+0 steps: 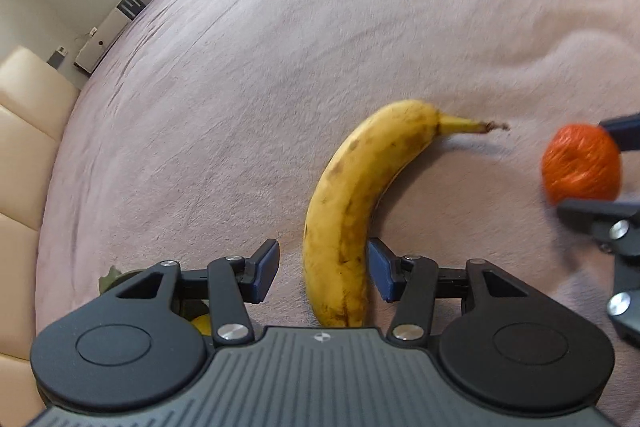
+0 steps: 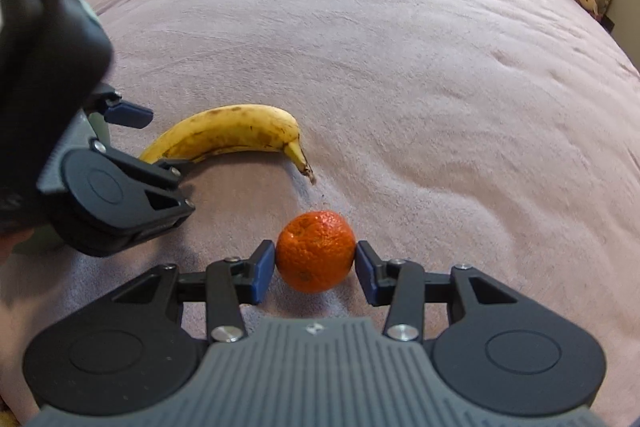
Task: Organize fruits
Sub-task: 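Grasp the mandarin with the right tool while the left tool grasps the banana, then lift the banana and mandarin and carry both toward the green colander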
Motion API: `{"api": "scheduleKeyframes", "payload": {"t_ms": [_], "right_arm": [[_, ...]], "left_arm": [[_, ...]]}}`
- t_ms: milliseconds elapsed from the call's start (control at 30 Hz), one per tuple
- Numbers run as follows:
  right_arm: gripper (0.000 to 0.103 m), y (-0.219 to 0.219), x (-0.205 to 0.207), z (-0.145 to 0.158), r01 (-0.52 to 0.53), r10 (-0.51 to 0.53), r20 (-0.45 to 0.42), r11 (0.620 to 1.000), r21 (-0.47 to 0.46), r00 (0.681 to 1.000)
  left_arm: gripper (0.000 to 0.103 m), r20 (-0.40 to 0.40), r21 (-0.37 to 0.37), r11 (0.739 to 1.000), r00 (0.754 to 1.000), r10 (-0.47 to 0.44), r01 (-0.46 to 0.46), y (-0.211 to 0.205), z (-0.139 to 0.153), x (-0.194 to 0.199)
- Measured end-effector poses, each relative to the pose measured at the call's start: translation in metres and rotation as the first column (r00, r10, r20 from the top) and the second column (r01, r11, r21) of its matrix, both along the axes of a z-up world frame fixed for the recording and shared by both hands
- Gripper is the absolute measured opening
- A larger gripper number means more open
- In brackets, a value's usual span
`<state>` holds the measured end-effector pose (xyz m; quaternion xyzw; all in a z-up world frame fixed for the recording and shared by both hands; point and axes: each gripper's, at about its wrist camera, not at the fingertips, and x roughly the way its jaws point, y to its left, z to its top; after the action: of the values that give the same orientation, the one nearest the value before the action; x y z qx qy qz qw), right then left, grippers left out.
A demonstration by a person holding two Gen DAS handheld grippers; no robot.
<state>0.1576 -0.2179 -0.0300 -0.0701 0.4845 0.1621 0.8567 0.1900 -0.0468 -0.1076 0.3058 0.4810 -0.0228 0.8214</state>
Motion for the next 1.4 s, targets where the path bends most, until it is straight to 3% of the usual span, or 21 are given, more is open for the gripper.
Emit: {"api": "scheduleKeyframes", "payload": {"t_ms": [167,300,533,633,800,1000,1400], "right_arm": [[0.042,-0.002,0.004,-0.004,0.027,-0.027,-0.008,1.0,0.014,1.0],[0.042,-0.002,0.006,-0.004,0.028,-0.028,-0.003,1.0,0.011,1.0],[0.042,-0.002,0.006,-0.002,0.032,-0.032,-0.004,0.999,0.005,0.999],[0.042,-0.002,0.004,0.003,0.046,-0.046,-0.011,0.999,0.009,0.999],[0.042,-0.007,-0.002,0.012,0.076,-0.074,-0.048,0.997,0.03,0.996],[0.042,-0.016,-0.016,0.023,0.117,-0.111,-0.095,0.991,0.062,0.989],[0.042,-0.021,-0.064,0.018,0.118,-0.102,-0.198,0.99,0.072,0.975]], "left_arm": [[0.055,-0.027,0.001,1.0,1.0,0.012,-0.012,0.003,-0.01,0.006],[0.042,-0.033,-0.03,0.999,0.999,0.019,-0.02,0.005,-0.012,0.007],[0.041,-0.03,-0.12,0.991,0.998,0.062,-0.065,0.008,-0.001,0.005],[0.04,-0.052,-0.19,0.975,0.993,0.11,-0.118,0.009,0.009,0.004],[0.04,-0.102,-0.234,0.951,0.978,0.184,-0.203,0.008,0.024,-0.006],[0.04,-0.181,-0.306,0.898,0.946,0.27,-0.315,0.017,0.04,-0.026],[0.04,-0.375,-0.44,0.743,0.854,0.359,-0.505,0.045,0.041,-0.081]]}}
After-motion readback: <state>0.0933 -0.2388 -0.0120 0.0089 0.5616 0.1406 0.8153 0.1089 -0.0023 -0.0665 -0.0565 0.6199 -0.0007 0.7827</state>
